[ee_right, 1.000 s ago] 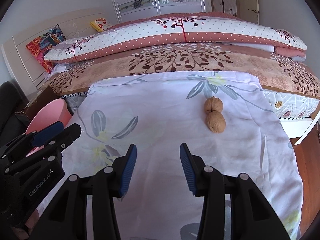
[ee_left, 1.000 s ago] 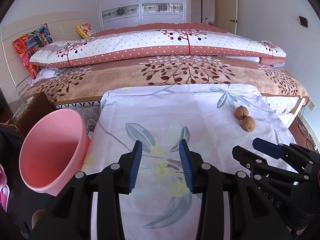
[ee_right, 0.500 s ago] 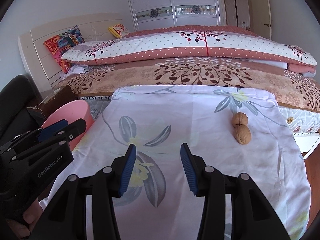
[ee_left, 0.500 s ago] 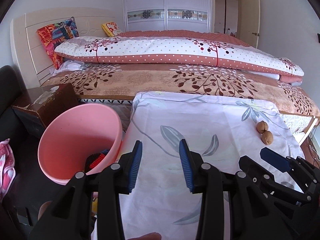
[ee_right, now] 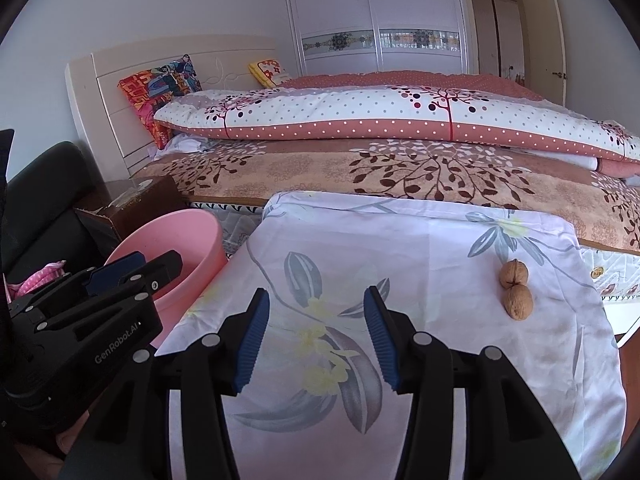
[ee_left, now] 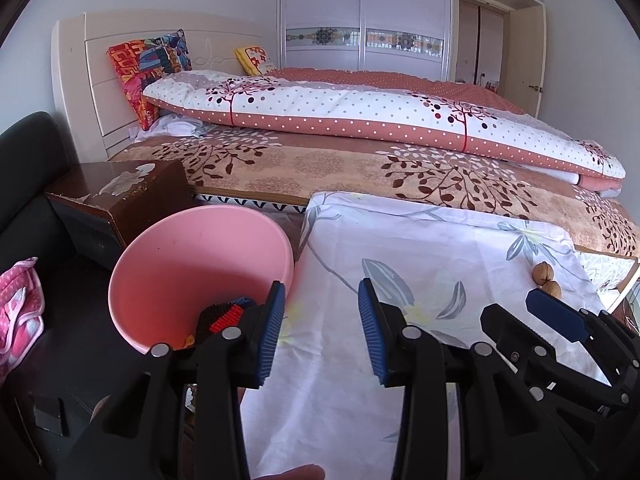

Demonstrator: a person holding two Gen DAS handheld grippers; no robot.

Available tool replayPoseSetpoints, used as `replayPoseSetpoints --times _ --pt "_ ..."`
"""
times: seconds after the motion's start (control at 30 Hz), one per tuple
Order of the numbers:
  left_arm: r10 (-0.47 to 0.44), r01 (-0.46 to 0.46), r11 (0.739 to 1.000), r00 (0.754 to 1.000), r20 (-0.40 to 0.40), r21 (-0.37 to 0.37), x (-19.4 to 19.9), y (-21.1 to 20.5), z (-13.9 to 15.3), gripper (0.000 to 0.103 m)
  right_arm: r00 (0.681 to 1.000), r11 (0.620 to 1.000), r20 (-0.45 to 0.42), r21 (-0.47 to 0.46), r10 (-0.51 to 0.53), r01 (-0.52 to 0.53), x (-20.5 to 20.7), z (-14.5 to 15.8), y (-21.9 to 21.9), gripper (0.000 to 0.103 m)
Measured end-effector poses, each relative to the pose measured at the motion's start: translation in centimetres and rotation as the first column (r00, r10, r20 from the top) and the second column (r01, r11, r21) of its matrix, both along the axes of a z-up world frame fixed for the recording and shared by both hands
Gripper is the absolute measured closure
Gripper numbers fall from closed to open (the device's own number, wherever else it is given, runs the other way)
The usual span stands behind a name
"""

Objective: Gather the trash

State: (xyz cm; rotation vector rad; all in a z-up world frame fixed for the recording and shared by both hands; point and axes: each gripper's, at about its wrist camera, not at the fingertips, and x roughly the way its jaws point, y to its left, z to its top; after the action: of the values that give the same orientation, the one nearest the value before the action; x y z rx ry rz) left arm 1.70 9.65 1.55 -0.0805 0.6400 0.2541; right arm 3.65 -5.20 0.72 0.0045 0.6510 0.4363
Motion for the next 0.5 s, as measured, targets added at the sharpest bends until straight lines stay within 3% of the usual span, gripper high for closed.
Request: replayPoseSetpoints --times 0.5 --pt "0.018 -0.018 1.0 1.0 0.002 -0.008 -1.2 1.0 0.2 0.065 1.0 1.0 0.015 -0.009 0.016 -0.015 -1.2 0.3 0.9 0.054"
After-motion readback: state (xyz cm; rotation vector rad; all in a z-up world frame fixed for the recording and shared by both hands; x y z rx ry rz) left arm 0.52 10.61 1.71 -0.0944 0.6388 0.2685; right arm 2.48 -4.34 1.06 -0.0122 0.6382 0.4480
